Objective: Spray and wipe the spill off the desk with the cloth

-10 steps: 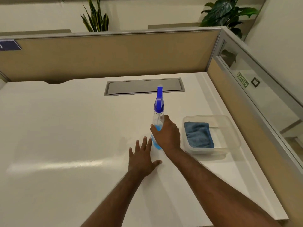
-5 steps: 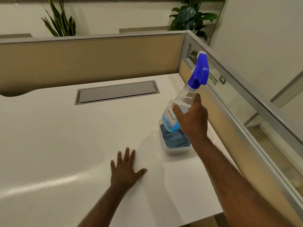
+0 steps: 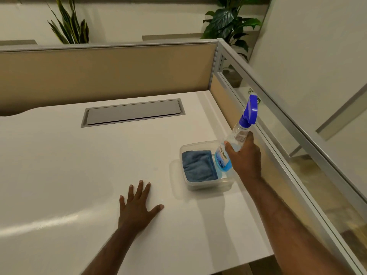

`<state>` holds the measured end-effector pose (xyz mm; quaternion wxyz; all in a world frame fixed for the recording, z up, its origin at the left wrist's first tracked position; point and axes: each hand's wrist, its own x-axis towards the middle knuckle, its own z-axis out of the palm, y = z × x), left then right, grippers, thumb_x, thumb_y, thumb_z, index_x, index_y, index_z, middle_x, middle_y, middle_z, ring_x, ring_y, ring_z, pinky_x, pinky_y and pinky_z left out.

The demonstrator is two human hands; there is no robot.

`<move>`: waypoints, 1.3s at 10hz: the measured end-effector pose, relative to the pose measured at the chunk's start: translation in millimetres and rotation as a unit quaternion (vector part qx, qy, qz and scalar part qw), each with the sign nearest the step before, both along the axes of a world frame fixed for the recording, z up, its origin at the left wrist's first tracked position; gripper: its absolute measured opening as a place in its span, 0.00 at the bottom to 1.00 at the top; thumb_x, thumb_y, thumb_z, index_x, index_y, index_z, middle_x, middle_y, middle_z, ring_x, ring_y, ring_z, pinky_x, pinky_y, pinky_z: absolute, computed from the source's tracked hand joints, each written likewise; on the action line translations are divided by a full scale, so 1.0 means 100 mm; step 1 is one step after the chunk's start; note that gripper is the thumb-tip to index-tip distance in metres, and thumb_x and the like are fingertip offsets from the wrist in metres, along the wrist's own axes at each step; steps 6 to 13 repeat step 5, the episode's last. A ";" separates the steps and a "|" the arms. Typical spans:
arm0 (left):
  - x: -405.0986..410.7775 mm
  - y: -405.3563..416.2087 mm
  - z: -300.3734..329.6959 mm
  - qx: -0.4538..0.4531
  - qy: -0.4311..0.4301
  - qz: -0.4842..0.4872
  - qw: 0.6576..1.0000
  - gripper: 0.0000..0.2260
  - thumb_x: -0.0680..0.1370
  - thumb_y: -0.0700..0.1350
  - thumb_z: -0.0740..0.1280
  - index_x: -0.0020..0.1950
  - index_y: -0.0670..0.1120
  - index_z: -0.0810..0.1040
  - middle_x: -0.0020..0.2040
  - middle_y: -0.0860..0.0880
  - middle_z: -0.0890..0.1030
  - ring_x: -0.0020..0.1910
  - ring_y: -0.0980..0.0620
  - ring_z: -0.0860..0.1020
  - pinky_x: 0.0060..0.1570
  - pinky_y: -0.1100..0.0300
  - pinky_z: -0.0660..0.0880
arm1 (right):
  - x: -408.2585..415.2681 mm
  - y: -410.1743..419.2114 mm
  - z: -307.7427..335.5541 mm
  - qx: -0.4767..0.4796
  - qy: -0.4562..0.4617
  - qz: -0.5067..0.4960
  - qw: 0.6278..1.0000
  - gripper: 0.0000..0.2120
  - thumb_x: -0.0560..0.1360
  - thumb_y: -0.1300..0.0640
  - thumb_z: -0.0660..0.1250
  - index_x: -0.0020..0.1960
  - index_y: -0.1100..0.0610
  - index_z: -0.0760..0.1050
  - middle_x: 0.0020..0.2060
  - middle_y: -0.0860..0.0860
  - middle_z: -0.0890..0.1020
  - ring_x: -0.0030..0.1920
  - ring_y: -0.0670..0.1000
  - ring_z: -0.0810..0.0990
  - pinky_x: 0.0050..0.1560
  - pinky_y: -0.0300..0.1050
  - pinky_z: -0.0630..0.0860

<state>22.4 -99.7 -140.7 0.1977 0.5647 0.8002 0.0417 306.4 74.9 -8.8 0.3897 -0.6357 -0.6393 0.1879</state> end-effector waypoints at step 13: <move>0.03 0.00 0.07 -0.017 0.013 -0.004 1.000 0.42 0.71 0.74 0.54 0.78 0.58 0.42 0.80 0.56 0.40 0.78 0.49 0.37 0.75 0.42 0.40 | 0.10 -0.01 -0.26 -0.048 0.019 0.002 0.999 0.33 0.72 0.48 0.72 0.70 0.56 0.61 0.63 0.56 0.77 0.60 0.57 0.79 0.53 0.51 0.79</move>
